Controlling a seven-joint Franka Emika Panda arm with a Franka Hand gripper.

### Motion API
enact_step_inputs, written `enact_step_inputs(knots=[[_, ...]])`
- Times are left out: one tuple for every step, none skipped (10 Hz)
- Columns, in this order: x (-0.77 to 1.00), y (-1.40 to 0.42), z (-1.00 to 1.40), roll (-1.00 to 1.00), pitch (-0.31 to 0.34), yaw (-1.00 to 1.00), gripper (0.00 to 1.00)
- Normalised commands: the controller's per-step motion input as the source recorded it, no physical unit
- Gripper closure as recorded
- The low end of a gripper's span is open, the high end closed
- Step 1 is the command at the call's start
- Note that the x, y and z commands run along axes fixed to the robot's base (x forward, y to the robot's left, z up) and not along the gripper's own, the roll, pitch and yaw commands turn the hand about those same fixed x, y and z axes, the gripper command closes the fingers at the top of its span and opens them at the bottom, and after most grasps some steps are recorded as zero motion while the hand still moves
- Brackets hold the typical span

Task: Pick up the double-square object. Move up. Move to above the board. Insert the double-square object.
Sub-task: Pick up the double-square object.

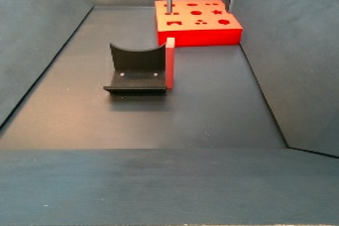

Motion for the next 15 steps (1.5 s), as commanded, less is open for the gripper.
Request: enact_step_inputs(knots=[[0.00,0.00,0.00,0.00,-0.007,0.00,0.00],[0.02,-0.33,-0.07,0.05,-0.020,0.00,0.00],[0.76,-0.42,-0.21,0.11,0.023,0.00,0.00],[0.92,-0.40,-0.31,0.08,0.073,0.00,0.00],[0.82,-0.22,-0.44,0.07,0.056,0.00,0.00],[0.61,-0.01,-0.59,0.02,0.000,-0.05,0.00],[0.59,0.03,-0.61,0.00,0.000,-0.08,0.00],[0.55,0.03,-0.65,0.00,0.000,-0.12,0.00],[0.40,0.00,-0.87,0.01,0.017,-0.08,0.00],[0.18,-0.08,-1.00,0.10,0.031,0.00,0.00],[0.00,-0.20,-0.93,0.18,0.006,0.00,0.00],[-0.15,-0.21,-0.51,0.19,-0.114,0.00,0.00],[-0.02,0.00,0.00,0.00,-0.027,0.00,0.00],[-0.03,0.00,0.00,0.00,0.000,0.00,0.00],[0.00,0.00,0.00,0.00,0.000,0.00,0.00]])
